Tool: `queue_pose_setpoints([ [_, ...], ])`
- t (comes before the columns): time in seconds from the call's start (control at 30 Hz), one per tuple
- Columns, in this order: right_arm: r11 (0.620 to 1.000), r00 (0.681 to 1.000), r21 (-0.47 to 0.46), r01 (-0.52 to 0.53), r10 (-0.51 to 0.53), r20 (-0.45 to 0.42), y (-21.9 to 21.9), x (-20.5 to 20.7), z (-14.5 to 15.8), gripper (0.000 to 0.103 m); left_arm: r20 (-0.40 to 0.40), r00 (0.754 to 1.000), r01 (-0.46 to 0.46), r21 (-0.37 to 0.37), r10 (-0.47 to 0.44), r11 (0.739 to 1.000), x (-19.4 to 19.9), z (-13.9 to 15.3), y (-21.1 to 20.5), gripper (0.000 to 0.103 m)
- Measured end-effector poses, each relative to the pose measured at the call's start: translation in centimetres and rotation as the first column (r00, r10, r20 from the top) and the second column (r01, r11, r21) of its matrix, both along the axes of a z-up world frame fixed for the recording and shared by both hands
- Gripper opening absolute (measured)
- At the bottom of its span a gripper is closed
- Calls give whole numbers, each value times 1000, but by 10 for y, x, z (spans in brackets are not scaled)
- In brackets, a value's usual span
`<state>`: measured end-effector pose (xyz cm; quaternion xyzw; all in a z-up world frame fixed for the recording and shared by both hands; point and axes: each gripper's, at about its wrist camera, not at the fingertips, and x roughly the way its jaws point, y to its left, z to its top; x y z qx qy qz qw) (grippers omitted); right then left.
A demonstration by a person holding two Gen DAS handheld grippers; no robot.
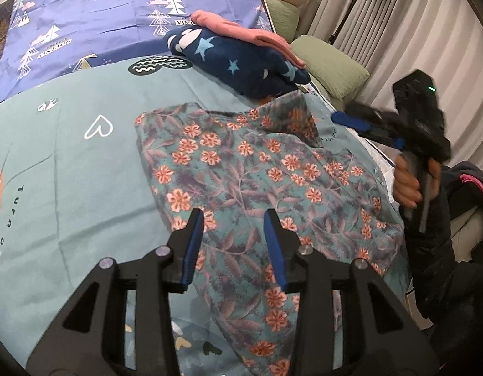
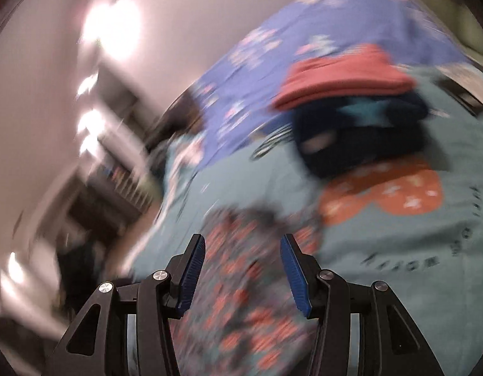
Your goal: Fold small clothes
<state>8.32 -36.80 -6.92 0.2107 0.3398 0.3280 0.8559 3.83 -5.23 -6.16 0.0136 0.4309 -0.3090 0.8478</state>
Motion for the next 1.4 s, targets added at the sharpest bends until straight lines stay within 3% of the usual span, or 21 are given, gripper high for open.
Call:
queue_pose_setpoints([
  [0.1,996,999,-89,-15,11,-53,18,3,-9,52,-5,1000,-4,-12,4,1000,0,0,0,44],
  [0.2,967,966,-226,119,-165,-198,12,26,-43,49,-3,1000,-1,3,1,1000,-1,-4,-2,53],
  [0.23,957,942,-236,170,-229,-247,2,32,-56,30,10,1000,0,46,0,999,-2,-10,-4,54],
  [0.27,956,929,-211,204,-257,-267,-6,31,-59,22,20,1000,-14,108,12,994,-3,-17,-7,54],
  [0.3,954,921,-178,242,-283,-266,-14,25,-58,19,23,999,-32,184,29,982,-3,-28,-8,54],
  [0.33,944,918,-186,273,-313,-244,-16,17,-52,21,20,999,-33,193,30,981,-4,-31,-7,54],
  [0.4,923,920,-218,315,-354,-169,-15,-4,-38,22,8,999,-48,135,47,990,-9,-28,1,54],
  [0.57,974,975,-96,205,-211,-63,5,-73,1,22,43,999,-25,44,23,999,-27,-4,9,54],
  [0.67,984,987,-115,134,-143,-68,30,-92,0,26,60,997,56,-2,-55,998,-40,0,3,59],
  [0.7,978,984,-153,142,-157,-90,39,-91,-8,29,54,996,64,16,-65,998,-42,-5,-1,64],
  [0.8,927,933,-313,207,-284,-222,45,-90,-49,32,-5,1000,20,116,-19,993,-37,-38,-6,65],
  [0.93,938,922,-220,269,-316,-221,27,-109,-42,34,-114,993,-39,-7,38,999,-34,-46,16,65],
  [0.97,934,923,-213,287,-329,-201,24,-113,-36,40,-117,992,-40,-19,37,999,-35,-44,20,65],
  [1.0,929,921,-211,303,-342,-185,20,-118,-32,47,-110,993,-44,-22,41,999,-37,-41,24,65],
  [1.13,927,917,-190,325,-357,-176,4,-120,-30,61,-94,994,-54,-25,51,998,-42,-33,32,66],
  [1.4,960,914,-150,237,-273,-299,3,-108,-57,67,-107,994,-40,-48,35,998,-30,-39,24,66],
])
